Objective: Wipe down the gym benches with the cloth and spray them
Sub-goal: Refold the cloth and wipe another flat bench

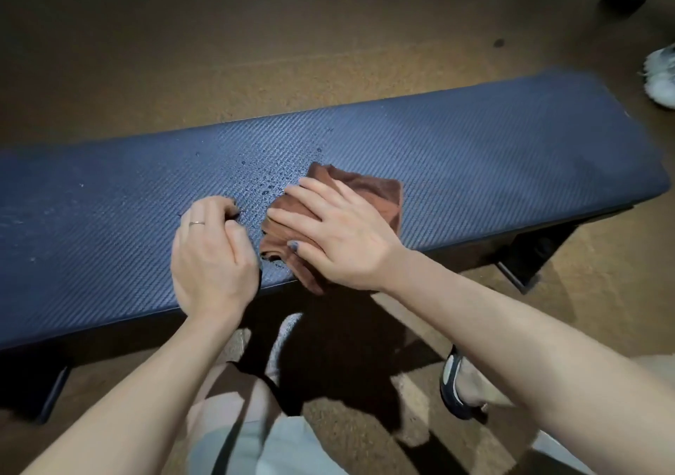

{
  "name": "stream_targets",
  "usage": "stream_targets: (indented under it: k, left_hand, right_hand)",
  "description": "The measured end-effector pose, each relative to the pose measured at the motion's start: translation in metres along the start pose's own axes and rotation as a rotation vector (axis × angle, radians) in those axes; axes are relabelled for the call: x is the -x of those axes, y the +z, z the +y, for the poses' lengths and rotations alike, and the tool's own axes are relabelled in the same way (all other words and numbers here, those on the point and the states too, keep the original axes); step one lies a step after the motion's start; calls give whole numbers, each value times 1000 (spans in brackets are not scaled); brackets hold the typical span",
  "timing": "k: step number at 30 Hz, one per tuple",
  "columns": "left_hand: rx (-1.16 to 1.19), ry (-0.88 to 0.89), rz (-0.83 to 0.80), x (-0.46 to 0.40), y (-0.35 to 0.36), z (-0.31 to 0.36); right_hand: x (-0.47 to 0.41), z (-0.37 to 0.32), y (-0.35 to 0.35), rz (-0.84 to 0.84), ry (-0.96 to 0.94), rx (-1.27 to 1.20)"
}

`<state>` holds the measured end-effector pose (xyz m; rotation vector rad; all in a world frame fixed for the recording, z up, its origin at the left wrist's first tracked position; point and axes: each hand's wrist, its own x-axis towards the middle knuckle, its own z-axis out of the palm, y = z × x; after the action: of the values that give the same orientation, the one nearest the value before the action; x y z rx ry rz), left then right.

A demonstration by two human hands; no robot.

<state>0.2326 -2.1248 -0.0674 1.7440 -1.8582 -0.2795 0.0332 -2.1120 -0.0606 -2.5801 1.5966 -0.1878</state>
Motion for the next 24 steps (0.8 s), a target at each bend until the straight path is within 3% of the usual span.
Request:
stream_targets:
  k: [5, 9, 13, 19, 24]
  left_hand:
    - [4, 9, -26, 0, -1, -2]
    - [17, -5, -10, 0, -1, -2]
    - [7, -3, -10, 0, 0, 1]
    - [-9, -4, -8, 0, -1, 0]
    - [18, 55, -104, -4, -15, -3]
  right_hand:
    - [34, 47, -9, 20, 164, -33]
    - [83, 110, -23, 109, 531, 45]
    - [65, 76, -18, 169, 827, 80]
    - [6, -41, 6, 72, 406, 24]
    - [44, 8, -6, -11, 149, 32]
